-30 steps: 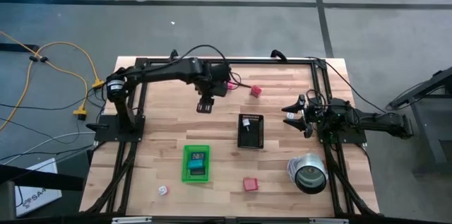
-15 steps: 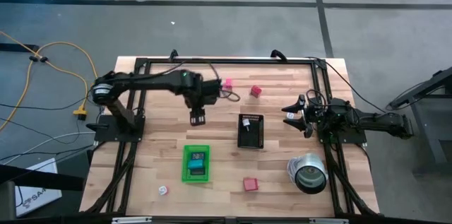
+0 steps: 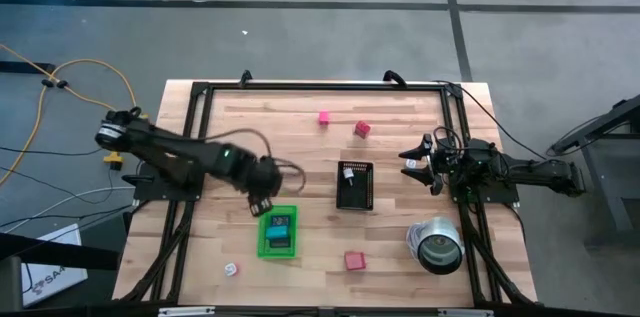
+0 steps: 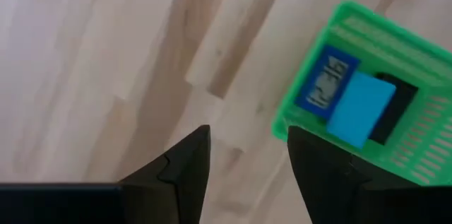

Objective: Pick & Place Office items
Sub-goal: Put the bottom orange charger adapter into the black bin

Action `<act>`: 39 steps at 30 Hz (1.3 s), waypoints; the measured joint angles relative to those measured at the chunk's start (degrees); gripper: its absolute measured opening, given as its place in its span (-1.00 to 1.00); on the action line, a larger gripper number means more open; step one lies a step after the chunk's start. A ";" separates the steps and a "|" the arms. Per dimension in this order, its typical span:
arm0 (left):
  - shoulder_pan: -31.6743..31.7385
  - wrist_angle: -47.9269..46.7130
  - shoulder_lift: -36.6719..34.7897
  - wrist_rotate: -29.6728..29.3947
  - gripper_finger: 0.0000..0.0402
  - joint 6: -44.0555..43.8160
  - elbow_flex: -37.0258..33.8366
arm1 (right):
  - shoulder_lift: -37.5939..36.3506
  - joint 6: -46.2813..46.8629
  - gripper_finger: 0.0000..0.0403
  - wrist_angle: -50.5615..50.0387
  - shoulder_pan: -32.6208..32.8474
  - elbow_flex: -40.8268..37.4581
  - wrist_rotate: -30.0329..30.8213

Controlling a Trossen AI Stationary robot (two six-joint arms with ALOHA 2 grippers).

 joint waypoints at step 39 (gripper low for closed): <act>-43.87 11.58 12.12 -4.21 -0.10 -50.35 0.00 | -0.01 -0.01 0.23 0.00 0.00 0.00 0.01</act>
